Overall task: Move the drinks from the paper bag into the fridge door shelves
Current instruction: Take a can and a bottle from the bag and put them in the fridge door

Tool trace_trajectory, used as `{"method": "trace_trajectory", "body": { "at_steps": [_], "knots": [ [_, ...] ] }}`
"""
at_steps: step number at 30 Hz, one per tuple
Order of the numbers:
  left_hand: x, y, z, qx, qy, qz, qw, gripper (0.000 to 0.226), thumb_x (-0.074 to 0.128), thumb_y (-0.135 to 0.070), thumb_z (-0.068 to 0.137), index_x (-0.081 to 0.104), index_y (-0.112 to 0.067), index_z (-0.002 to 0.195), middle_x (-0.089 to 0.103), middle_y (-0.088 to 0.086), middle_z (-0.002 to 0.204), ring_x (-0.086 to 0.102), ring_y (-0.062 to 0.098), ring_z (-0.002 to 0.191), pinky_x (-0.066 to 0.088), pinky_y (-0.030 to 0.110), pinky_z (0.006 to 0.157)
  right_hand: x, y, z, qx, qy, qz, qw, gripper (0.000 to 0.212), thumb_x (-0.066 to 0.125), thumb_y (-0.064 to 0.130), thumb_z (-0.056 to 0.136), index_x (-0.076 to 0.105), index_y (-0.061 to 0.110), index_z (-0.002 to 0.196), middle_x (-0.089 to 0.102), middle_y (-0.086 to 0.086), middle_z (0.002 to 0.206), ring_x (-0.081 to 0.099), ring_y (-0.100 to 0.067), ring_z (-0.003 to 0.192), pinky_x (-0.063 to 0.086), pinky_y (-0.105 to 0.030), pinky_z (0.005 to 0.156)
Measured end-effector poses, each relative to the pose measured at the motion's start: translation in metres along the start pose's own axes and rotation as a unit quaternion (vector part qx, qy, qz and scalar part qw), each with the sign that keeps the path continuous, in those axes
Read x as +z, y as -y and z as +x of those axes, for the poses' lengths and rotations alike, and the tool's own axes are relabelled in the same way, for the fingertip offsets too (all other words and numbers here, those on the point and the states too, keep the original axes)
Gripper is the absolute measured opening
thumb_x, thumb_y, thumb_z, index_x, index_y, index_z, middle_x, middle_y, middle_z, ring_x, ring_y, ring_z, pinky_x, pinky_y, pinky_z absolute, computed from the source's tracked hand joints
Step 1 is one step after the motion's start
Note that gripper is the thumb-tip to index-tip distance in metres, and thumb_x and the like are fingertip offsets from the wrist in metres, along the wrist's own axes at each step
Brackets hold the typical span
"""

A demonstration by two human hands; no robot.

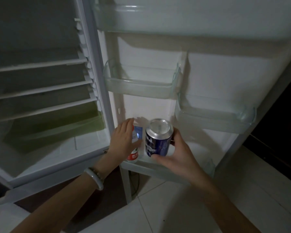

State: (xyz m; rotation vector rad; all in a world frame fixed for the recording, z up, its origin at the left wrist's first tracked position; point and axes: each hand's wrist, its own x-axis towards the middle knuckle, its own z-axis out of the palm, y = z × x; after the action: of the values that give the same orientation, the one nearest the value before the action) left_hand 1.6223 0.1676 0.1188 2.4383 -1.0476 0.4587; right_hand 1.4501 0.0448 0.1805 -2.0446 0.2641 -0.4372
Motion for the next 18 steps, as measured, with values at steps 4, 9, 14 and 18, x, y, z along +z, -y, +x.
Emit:
{"method": "trace_trajectory", "body": {
  "at_steps": [4, 9, 14, 18],
  "knots": [
    [-0.010, -0.011, -0.001, 0.062, -0.017, 0.073, 0.995, 0.085, 0.077, -0.046, 0.068, 0.045, -0.001, 0.132, 0.051, 0.018, 0.134, 0.049, 0.033, 0.122, 0.030, 0.042, 0.104, -0.031, 0.031, -0.001, -0.038, -0.033, 0.002, 0.999, 0.077, 0.085, 0.019, 0.061, 0.037, 0.035, 0.119, 0.053, 0.023, 0.114, 0.052, 0.007, 0.105, 0.043, -0.010, 0.084],
    [-0.022, -0.030, 0.001, 0.106, -0.051, 0.100, 0.988, 0.082, 0.078, -0.045, 0.066, 0.048, -0.002, 0.130, 0.052, 0.018, 0.134, 0.050, 0.033, 0.122, 0.025, 0.044, 0.102, -0.077, 0.056, 0.012, -0.053, -0.114, -0.002, 0.992, 0.079, 0.088, 0.020, 0.054, 0.040, 0.032, 0.115, 0.058, 0.017, 0.110, 0.058, -0.006, 0.102, 0.048, -0.030, 0.090],
    [-0.024, -0.044, 0.006, 0.114, -0.031, 0.087, 0.989, 0.077, 0.074, -0.046, 0.071, 0.047, -0.005, 0.130, 0.048, 0.017, 0.138, 0.047, 0.034, 0.124, 0.037, 0.047, 0.102, -0.102, 0.055, 0.040, -0.020, -0.192, -0.004, 0.981, 0.081, 0.082, 0.039, 0.036, 0.042, 0.031, 0.107, 0.061, 0.018, 0.100, 0.064, -0.013, 0.093, 0.052, -0.045, 0.089],
    [-0.022, -0.047, 0.004, 0.109, -0.027, 0.079, 0.990, 0.072, 0.076, -0.045, 0.070, 0.052, -0.004, 0.125, 0.048, 0.018, 0.137, 0.048, 0.035, 0.123, 0.039, 0.047, 0.099, -0.112, 0.045, 0.059, 0.020, -0.211, -0.020, 0.977, 0.078, 0.084, 0.026, 0.042, 0.043, 0.027, 0.108, 0.063, 0.007, 0.103, 0.063, -0.019, 0.097, 0.050, -0.047, 0.091]
  ]
}}
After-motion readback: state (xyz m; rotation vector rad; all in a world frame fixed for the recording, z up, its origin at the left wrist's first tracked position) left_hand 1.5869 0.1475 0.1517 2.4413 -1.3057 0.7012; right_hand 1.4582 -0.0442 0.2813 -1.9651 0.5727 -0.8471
